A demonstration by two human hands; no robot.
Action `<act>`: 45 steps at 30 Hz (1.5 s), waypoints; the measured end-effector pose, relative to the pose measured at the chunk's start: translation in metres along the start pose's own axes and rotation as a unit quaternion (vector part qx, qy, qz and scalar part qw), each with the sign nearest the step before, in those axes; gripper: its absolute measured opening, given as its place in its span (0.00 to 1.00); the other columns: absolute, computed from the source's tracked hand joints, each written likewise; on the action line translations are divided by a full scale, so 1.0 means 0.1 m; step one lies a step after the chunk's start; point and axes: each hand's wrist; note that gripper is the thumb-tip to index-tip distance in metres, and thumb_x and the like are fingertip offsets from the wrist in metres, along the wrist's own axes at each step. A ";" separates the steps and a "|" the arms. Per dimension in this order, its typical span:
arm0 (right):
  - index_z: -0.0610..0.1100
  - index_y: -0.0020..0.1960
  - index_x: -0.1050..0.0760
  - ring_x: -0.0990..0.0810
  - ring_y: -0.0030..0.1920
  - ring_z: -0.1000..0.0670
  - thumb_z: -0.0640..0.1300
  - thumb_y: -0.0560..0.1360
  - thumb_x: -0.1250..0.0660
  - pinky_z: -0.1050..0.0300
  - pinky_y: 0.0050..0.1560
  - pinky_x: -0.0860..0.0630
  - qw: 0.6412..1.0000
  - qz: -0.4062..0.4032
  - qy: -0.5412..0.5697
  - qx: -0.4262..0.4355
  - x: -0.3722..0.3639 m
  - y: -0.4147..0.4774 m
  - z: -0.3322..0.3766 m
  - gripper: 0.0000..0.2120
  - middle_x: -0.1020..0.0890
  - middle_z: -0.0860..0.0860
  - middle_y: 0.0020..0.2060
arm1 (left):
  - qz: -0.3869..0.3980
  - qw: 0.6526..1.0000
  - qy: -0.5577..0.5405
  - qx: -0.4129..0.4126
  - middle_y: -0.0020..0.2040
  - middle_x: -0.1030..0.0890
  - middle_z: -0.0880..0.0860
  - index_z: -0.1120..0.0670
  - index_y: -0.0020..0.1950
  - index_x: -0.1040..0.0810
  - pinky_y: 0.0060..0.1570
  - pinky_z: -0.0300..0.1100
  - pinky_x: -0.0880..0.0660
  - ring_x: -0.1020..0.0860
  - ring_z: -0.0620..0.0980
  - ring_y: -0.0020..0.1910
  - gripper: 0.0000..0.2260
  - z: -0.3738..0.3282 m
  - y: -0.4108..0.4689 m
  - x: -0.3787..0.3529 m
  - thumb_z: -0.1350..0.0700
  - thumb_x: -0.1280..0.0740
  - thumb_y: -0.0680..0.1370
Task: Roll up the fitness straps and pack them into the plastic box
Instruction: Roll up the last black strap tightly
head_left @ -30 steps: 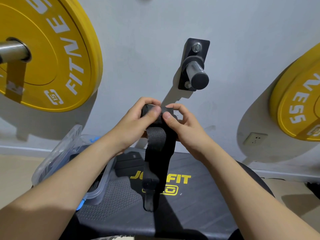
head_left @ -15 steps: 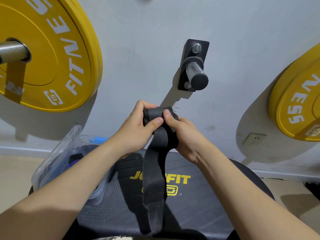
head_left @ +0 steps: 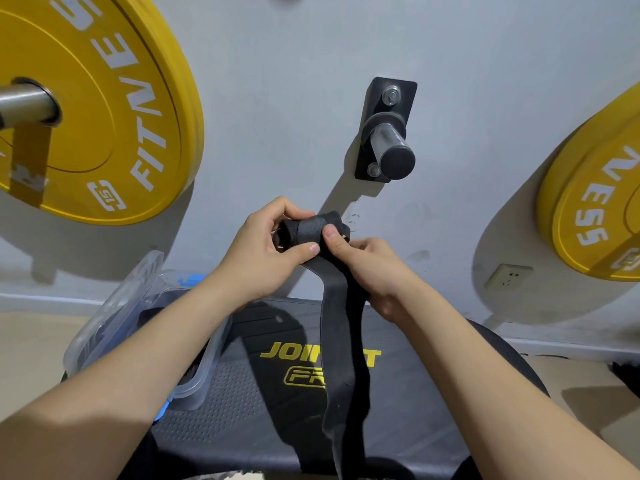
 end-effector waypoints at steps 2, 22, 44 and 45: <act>0.33 0.56 0.14 0.12 0.57 0.36 0.61 0.80 0.27 0.44 0.61 0.17 0.999 0.017 0.007 -0.043 0.04 0.00 0.01 0.28 0.11 0.38 0.51 | -0.004 0.999 0.041 -0.005 0.52 0.14 0.45 0.46 0.56 0.18 0.56 0.51 0.16 0.15 0.47 0.52 0.16 0.00 0.01 0.01 0.62 0.19 0.75; 0.30 0.57 0.17 0.12 0.47 0.40 0.57 0.79 0.24 0.49 0.49 0.20 0.999 -0.010 -0.046 -0.021 0.11 -0.03 -0.01 0.28 0.11 0.36 0.51 | 0.048 0.999 0.023 0.009 0.51 0.15 0.48 0.48 0.56 0.20 0.48 0.38 0.18 0.16 0.42 0.48 0.15 -0.02 0.03 -0.03 0.66 0.25 0.77; 0.33 0.54 0.16 0.12 0.49 0.44 0.37 0.84 0.32 0.48 0.59 0.15 0.998 0.029 -0.043 -0.041 0.05 0.03 -0.05 0.09 0.11 0.38 0.51 | 0.027 0.987 -0.097 0.127 0.55 0.11 0.50 0.53 0.67 0.21 0.48 0.50 0.13 0.11 0.50 0.53 0.14 -0.01 0.04 -0.08 0.51 0.27 0.83; 0.31 0.56 0.16 0.12 0.50 0.43 0.39 0.84 0.32 0.47 0.61 0.15 0.998 0.026 -0.046 -0.046 0.05 0.05 -0.05 0.10 0.11 0.37 0.52 | 0.023 0.986 -0.099 0.130 0.57 0.12 0.51 0.53 0.67 0.21 0.49 0.51 0.13 0.11 0.51 0.54 0.14 -0.01 0.04 -0.08 0.51 0.28 0.84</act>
Point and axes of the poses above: each hand's wrist, its own y-axis towards the middle knuckle, its own x-axis out of the back of the hand, z = x × y
